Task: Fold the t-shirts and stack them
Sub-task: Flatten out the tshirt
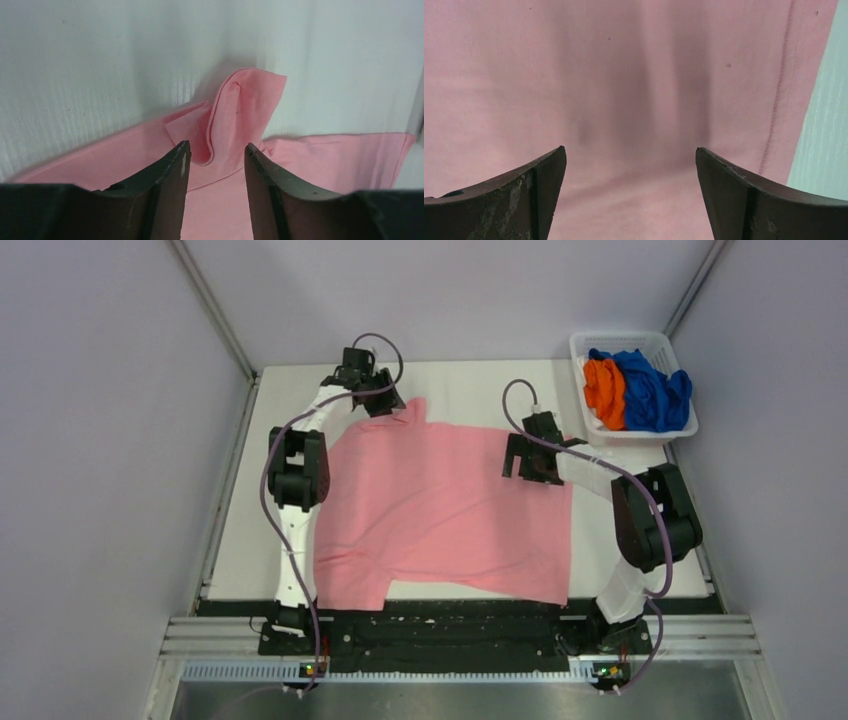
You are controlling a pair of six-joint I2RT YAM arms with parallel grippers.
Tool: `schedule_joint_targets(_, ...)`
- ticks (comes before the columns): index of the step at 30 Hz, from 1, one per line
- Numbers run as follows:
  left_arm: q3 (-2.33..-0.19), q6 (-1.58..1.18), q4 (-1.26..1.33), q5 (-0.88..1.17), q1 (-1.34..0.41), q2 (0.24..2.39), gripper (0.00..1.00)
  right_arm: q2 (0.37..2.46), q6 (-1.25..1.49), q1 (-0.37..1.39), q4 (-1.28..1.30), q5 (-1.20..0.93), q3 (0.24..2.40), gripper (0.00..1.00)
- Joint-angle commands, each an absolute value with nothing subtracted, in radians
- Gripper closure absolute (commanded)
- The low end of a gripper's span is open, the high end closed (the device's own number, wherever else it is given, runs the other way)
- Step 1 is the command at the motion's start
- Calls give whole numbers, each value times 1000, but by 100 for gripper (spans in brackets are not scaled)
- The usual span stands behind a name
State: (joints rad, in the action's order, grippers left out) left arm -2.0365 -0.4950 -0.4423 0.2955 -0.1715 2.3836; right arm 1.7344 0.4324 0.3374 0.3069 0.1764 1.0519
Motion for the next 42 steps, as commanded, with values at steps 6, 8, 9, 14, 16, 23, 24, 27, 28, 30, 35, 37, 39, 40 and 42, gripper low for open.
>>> schedule_joint_targets(6,-2092,-495,-411,296,-176,2455,54,1675,456,336,337,229,1039,1)
schedule_joint_targets(8,-2093,-501,-392,296,-178,2466,53,1678,457,336,338,229,1039,1)
schedule_joint_targets(9,-2096,-508,-378,307,-178,2474,54,1681,457,336,337,227,1041,1)
schedule_joint_targets(14,-2114,-553,-321,358,-178,2493,95,1688,459,337,352,240,1044,1)
schedule_joint_targets(16,-2118,-541,-318,363,-178,2487,100,1688,458,337,362,257,1047,1)
schedule_joint_targets(23,-2124,-453,-341,333,-177,2453,100,1684,447,337,384,290,1062,1)
schedule_joint_targets(24,-2137,-431,-345,311,-177,2455,100,1684,443,337,387,291,1063,1)
schedule_joint_targets(27,-2214,-360,-358,239,-175,2479,100,1684,432,336,395,302,1066,1)
schedule_joint_targets(28,-2235,-335,-338,238,-174,2488,100,1687,426,335,396,305,1067,1)
schedule_joint_targets(30,-2279,-294,-291,236,-173,2508,100,1694,417,336,392,307,1070,1)
schedule_joint_targets(35,-2360,-198,-147,274,-167,2577,100,1717,397,335,390,285,1086,1)
schedule_joint_targets(37,-2399,-211,-98,199,-166,2599,100,1723,393,337,391,285,1092,1)
schedule_joint_targets(39,-2430,-224,-73,102,-163,2599,29,1724,390,337,395,290,1101,1)
schedule_joint_targets(40,-2436,-221,-63,85,-162,2588,5,1722,389,336,396,295,1108,1)
schedule_joint_targets(42,-2433,-208,-47,75,-161,2548,1,1712,392,335,394,309,1115,1)
